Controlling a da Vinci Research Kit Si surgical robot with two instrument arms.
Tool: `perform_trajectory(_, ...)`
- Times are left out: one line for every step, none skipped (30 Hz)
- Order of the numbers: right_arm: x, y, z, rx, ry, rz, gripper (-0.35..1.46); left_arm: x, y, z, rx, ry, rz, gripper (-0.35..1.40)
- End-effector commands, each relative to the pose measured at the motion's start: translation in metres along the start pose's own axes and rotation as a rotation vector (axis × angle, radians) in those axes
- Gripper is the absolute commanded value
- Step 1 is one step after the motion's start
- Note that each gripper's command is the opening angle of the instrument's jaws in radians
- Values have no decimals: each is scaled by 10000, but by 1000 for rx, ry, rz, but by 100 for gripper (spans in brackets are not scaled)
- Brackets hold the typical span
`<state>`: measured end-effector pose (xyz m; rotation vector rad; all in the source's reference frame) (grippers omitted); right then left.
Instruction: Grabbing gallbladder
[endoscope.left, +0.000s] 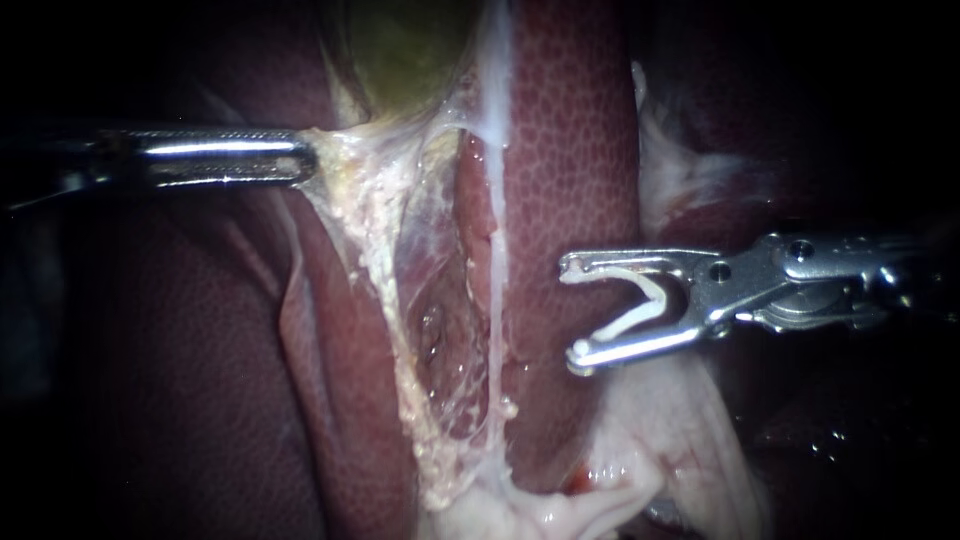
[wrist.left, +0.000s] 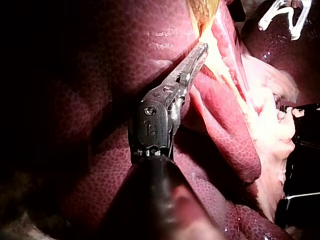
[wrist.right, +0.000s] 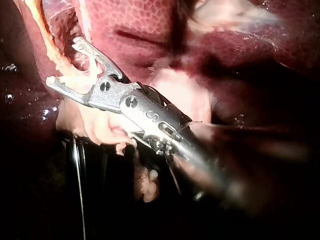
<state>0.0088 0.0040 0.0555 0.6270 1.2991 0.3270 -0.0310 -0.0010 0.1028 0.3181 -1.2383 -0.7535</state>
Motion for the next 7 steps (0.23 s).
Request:
perform_trajectory(0,0,0,0,0,0,60,0,0,0,0,0,0,-35)
perform_trajectory(0,0,0,0,0,0,60,0,0,0,0,0,0,-35)
perform_trajectory(0,0,0,0,0,0,60,0,0,0,0,0,0,-35)
perform_trajectory(0,0,0,0,0,0,60,1,0,0,0,0,1,-35)
perform_trajectory(0,0,0,0,0,0,60,1,0,0,0,0,1,-35)
perform_trajectory(0,0,0,0,0,0,60,1,0,1,-1,0,1,-35)
perform_trajectory(0,0,0,0,0,0,60,1,0,1,-1,0,1,-35)
